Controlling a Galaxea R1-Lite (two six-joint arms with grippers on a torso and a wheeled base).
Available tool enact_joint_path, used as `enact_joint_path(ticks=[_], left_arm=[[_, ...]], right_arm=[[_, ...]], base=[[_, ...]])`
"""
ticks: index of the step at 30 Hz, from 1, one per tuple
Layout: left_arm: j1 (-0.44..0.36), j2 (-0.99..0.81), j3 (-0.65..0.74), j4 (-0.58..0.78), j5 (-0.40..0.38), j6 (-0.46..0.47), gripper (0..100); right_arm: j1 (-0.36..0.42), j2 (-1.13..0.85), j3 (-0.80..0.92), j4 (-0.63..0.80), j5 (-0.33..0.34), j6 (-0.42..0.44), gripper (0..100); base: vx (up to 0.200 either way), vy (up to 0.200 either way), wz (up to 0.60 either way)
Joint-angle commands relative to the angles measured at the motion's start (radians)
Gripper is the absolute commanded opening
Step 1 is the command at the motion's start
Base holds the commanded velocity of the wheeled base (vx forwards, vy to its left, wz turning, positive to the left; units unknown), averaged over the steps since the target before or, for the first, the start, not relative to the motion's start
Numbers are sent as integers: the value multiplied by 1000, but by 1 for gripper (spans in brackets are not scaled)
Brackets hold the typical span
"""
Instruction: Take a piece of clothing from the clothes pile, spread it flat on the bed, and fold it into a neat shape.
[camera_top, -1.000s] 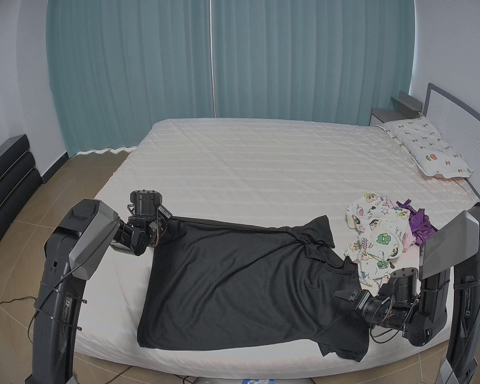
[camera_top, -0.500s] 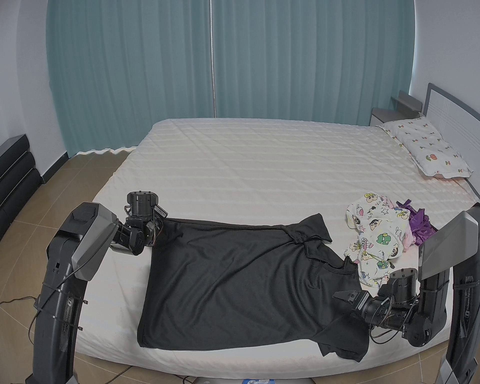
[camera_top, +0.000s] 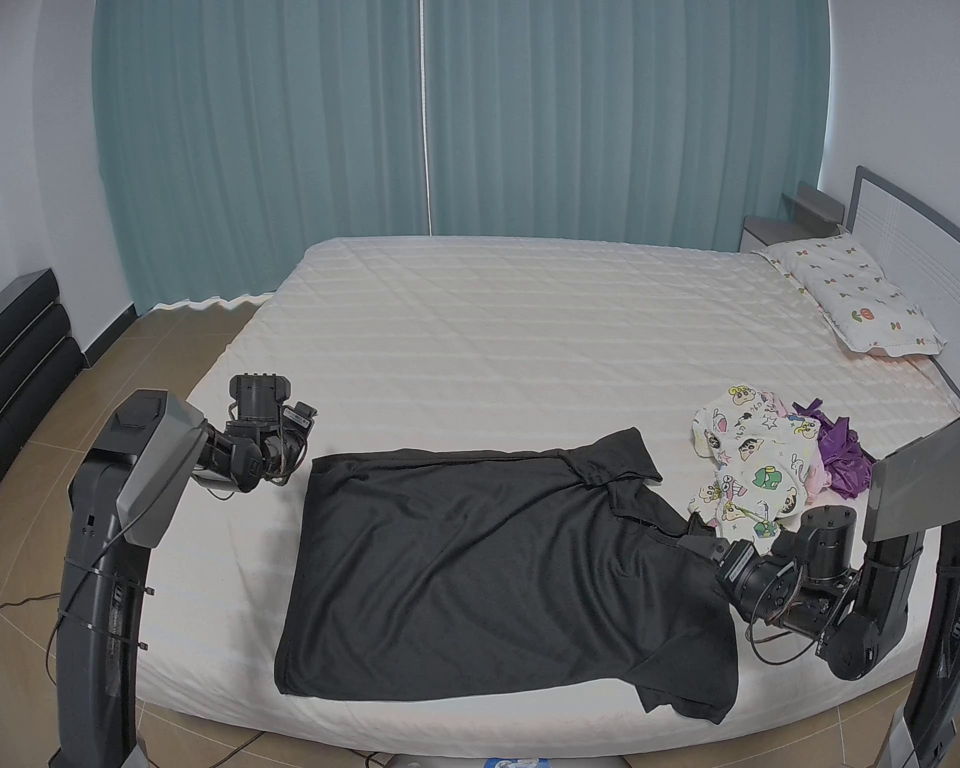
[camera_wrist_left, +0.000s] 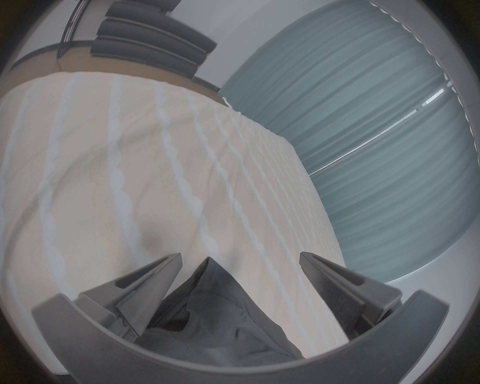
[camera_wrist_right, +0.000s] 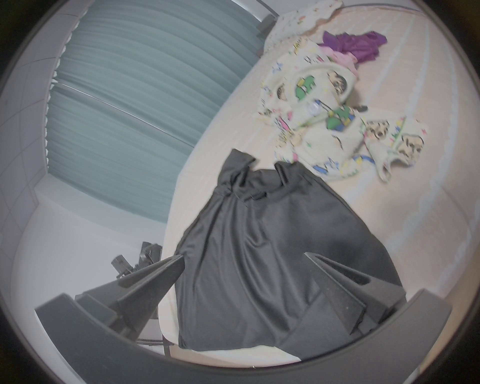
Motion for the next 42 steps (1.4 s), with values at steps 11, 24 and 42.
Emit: enact_joint_path(ticks=[11, 24, 42], left_arm=[[3, -159, 259, -46, -144, -16, 100], [1, -162, 280, -47, -143, -13, 100], [-1, -171, 294, -47, -144, -10, 100]], right_arm=[[51, 69, -597, 592, -137, -153, 100], [101, 299, -1027, 843, -203, -237, 100], [-72, 331, -1105, 958, -203, -199, 100]], base=[[0, 0, 0], [0, 0, 0], [0, 0, 0]])
